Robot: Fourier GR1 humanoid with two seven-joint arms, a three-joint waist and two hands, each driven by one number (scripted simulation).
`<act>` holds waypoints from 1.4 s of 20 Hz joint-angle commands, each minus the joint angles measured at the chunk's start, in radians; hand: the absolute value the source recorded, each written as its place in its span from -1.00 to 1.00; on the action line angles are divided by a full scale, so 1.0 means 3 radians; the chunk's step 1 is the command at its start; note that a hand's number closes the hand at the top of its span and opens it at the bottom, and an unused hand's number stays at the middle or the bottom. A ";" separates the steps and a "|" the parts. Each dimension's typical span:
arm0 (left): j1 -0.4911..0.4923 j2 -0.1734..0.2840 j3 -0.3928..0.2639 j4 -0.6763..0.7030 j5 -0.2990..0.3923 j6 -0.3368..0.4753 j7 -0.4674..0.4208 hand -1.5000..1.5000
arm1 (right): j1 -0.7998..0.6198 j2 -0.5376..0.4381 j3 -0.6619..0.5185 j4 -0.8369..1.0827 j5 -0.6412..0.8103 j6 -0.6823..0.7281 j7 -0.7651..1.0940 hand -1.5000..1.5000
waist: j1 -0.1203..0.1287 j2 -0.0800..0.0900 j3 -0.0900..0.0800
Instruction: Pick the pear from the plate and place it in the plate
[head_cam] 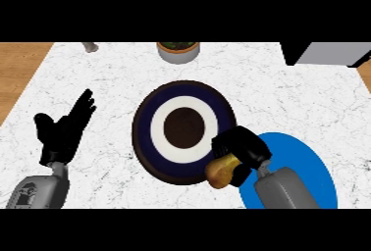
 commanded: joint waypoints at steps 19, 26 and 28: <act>-0.0158 -0.0028 -0.0034 0.0051 -0.0023 0.0000 0.0098 0.00 | -0.1237 0.0306 0.1229 -0.0798 0.0789 -0.2672 0.4460 1.00 | 0.0059 -0.0009 0.0009; -0.0118 0.0020 0.0071 0.0145 -0.0017 0.0000 -0.0013 0.00 | -0.1407 0.0305 0.1378 -0.0525 0.1015 -0.2911 0.5128 1.00 | -0.0024 0.0016 0.0014; -0.0143 -0.0051 0.0020 0.0137 -0.0063 0.0062 0.0014 0.00 | -0.1274 0.0305 0.1342 -0.0449 0.1054 -0.2989 0.5074 1.00 | -0.0062 0.0023 0.0017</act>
